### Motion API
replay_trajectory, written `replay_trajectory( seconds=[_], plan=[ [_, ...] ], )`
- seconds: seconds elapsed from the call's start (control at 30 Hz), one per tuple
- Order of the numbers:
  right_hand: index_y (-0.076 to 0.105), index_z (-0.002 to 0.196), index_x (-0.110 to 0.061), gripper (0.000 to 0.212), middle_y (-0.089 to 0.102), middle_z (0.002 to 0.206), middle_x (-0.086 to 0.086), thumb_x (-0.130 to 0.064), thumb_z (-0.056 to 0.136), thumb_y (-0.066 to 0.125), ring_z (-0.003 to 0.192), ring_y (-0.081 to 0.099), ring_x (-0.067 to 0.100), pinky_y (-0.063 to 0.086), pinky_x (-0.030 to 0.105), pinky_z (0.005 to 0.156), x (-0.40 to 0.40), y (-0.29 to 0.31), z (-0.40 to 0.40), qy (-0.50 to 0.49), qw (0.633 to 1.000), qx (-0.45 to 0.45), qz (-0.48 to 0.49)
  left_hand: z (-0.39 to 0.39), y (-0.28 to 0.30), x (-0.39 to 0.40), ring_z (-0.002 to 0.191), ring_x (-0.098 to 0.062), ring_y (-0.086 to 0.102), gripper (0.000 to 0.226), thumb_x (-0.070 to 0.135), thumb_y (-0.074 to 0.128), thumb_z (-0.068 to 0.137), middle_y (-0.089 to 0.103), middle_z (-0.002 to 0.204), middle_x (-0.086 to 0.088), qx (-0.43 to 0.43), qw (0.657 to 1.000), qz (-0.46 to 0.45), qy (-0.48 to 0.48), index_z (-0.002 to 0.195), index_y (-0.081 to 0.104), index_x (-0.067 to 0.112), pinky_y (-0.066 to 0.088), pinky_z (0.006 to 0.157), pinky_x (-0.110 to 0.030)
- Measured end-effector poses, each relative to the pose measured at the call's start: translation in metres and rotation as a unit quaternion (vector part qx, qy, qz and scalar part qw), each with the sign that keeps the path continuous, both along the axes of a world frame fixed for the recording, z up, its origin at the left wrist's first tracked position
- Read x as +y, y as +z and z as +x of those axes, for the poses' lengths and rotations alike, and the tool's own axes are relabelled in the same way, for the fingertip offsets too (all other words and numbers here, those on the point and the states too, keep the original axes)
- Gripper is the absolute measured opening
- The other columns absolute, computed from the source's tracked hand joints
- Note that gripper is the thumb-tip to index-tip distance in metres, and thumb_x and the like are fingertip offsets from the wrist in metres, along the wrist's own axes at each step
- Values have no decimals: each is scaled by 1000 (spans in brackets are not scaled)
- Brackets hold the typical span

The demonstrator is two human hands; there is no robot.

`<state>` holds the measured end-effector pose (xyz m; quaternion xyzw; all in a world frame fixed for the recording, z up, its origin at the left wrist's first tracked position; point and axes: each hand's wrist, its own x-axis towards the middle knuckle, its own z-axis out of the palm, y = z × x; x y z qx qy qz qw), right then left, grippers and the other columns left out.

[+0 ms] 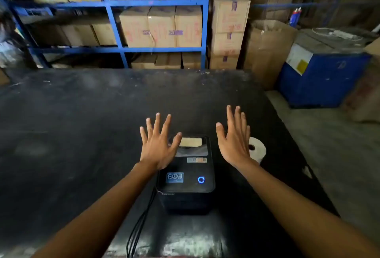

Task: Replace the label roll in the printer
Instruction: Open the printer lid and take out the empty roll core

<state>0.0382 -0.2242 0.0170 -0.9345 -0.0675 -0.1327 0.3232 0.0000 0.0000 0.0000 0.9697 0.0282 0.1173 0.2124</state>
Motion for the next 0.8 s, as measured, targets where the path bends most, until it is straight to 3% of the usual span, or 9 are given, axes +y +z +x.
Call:
replay_trajectory(
  seconds=[0.1, 0.23, 0.33, 0.4, 0.43, 0.47, 0.6, 0.7, 0.8],
  plan=[
    [9, 155, -26, 61, 2, 165, 5, -39, 101, 35, 151, -1, 24, 8, 48, 121, 0, -25, -22, -6, 998, 42, 46, -20, -20, 3, 151, -32, -9, 74, 66, 29, 94, -1, 167, -5, 42, 997, -60, 26, 156, 7, 32, -6, 120, -54],
    [18, 153, -25, 58, 13, 164, 2, -38, 101, 38, 150, 9, 15, 11, 37, 121, 1, -67, -65, 0, 973, 114, 200, -52, -49, 4, 152, -27, 7, 72, 51, 49, 96, 12, 166, -4, 75, 969, -226, 65, 156, 16, 29, 5, 122, -49],
    [21, 153, -26, 60, 24, 160, -5, -46, 99, 40, 145, 23, 8, 22, 31, 117, 1, -89, -94, -4, 933, 196, 301, -76, -66, 2, 141, -11, 37, 72, 28, 63, 95, 31, 159, -1, 66, 905, -411, 84, 155, 23, 23, 32, 118, -37],
    [23, 153, -23, 73, 33, 156, -4, -54, 90, 45, 137, 33, 4, 30, 25, 110, 4, -100, -111, 15, 896, 250, 367, -92, -80, -3, 117, 15, 53, 71, 18, 63, 95, 40, 147, 8, 69, 853, -512, 78, 154, 24, 22, 47, 98, -13],
    [25, 152, -21, 78, 37, 153, -2, -54, 85, 48, 134, 39, 4, 33, 24, 108, 4, -105, -118, 29, 877, 272, 395, -96, -87, -4, 107, 20, 56, 69, 16, 62, 95, 45, 141, 10, 74, 835, -540, 78, 153, 25, 22, 49, 88, -7],
    [29, 151, -20, 79, 43, 150, -1, -52, 82, 52, 132, 44, 4, 37, 23, 107, 4, -109, -123, 42, 865, 287, 409, -99, -93, -6, 104, 18, 59, 67, 17, 61, 95, 52, 136, 12, 83, 820, -561, 78, 153, 28, 23, 50, 85, -8],
    [49, 140, -19, 58, 62, 133, -6, -37, 87, 63, 123, 55, 2, 46, 15, 97, 1, -118, -135, 52, 872, 285, 395, -105, -101, -11, 112, 1, 64, 68, 43, 65, 85, 69, 124, 17, 116, 787, -603, 70, 147, 38, 36, 47, 103, -34],
    [55, 134, -15, 46, 64, 129, 0, -25, 91, 64, 123, 56, 14, 46, 38, 105, 1, -123, -137, 13, 875, 275, 398, -107, -102, -11, 118, -3, 62, 75, 53, 67, 78, 66, 129, 14, 112, 787, -603, 71, 146, 39, 39, 44, 108, -39],
    [58, 128, -14, 40, 67, 123, 2, -23, 90, 66, 118, 59, 15, 47, 48, 102, 3, -128, -137, -25, 882, 263, 391, -107, -104, -11, 121, -5, 60, 73, 53, 65, 81, 64, 133, 12, 111, 786, -603, 72, 147, 38, 36, 41, 112, -44]
  ],
)
